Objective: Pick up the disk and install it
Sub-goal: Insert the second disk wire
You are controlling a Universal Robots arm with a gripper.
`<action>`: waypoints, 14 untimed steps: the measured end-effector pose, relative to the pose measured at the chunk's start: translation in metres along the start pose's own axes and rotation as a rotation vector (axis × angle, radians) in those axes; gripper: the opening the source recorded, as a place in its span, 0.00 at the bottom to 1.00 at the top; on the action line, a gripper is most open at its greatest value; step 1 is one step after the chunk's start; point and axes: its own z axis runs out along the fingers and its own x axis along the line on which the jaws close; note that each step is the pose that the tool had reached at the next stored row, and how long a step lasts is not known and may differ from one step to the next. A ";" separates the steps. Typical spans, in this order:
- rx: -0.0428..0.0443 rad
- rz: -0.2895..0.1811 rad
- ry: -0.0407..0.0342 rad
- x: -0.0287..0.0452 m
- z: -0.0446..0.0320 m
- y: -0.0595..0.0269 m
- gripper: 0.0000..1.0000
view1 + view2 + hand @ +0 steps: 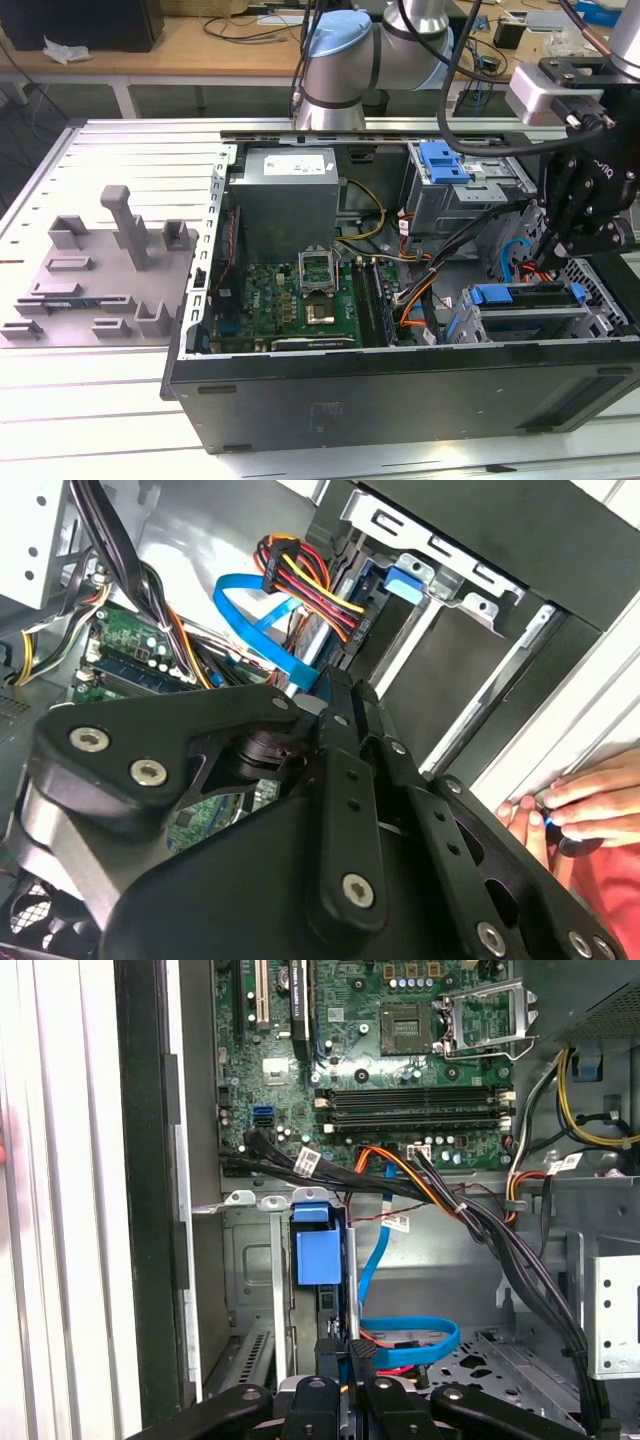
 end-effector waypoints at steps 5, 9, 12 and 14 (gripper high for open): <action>-0.0008 0.000 -0.0153 0.0019 0.0013 -0.0001 0.16; -0.0014 0.001 -0.0273 0.0045 0.0026 -0.0004 0.16; -0.0018 0.001 -0.0324 0.0055 0.0036 -0.0004 0.16; -0.0018 0.001 -0.0345 0.0059 0.0046 -0.0005 0.16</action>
